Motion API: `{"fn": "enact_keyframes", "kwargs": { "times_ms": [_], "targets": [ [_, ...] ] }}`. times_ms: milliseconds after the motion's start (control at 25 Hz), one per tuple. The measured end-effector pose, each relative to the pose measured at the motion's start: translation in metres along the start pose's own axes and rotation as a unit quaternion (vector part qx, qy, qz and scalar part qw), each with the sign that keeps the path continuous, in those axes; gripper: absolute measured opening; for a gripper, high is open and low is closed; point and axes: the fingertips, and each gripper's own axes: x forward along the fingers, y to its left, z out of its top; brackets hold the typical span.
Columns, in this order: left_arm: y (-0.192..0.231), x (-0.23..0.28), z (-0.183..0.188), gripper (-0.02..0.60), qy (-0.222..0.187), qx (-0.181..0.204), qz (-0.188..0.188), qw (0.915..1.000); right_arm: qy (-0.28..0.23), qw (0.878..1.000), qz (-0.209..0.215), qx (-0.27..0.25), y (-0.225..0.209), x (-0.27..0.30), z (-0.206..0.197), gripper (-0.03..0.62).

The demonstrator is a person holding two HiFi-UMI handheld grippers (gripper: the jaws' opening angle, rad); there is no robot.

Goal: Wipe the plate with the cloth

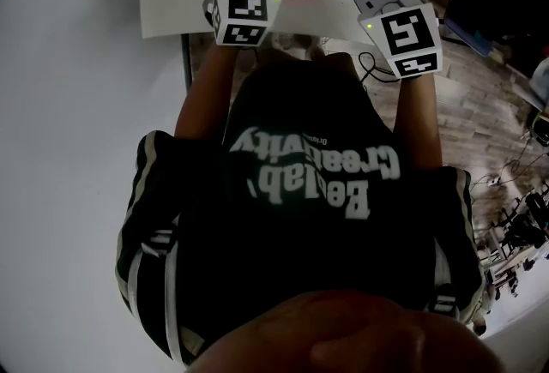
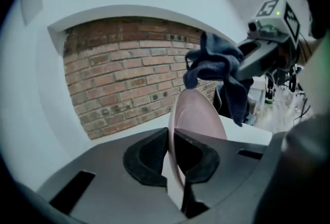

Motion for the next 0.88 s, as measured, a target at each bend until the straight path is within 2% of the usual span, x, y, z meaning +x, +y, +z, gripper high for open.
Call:
{"fn": "enact_keyframes", "kwargs": {
  "times_ms": [120,240,360,480,600,680,880],
  "targets": [
    [-0.004,-0.007,0.026,0.011,-0.019,0.028,-0.005,0.9994,-0.049,0.998,-0.011,-0.023,-0.009,-0.014,0.045,0.114],
    [-0.008,-0.01,0.043,0.011,-0.029,0.053,-0.011,0.9981,-0.058,0.997,-0.001,-0.058,-0.01,-0.013,0.079,0.115],
    [-0.016,-0.017,0.062,0.011,-0.041,0.091,-0.01,0.9949,-0.011,0.994,0.024,-0.104,0.003,0.005,0.085,0.115],
    [-0.021,-0.024,0.081,0.011,-0.05,0.13,-0.002,0.9902,0.054,0.988,0.027,-0.143,0.008,0.018,0.072,0.115],
    [-0.009,-0.037,0.089,0.011,-0.051,0.158,0.006,0.9861,0.065,0.987,0.025,-0.142,0.01,0.017,0.08,0.115],
    [-0.006,-0.037,0.088,0.012,-0.052,0.161,0.009,0.9856,0.068,0.987,0.014,-0.142,0.001,0.015,0.075,0.115],
    [-0.009,-0.035,0.09,0.012,-0.062,0.136,0.003,0.9888,0.067,0.99,-0.01,-0.125,-0.027,0.005,0.059,0.115]
  ]
}}
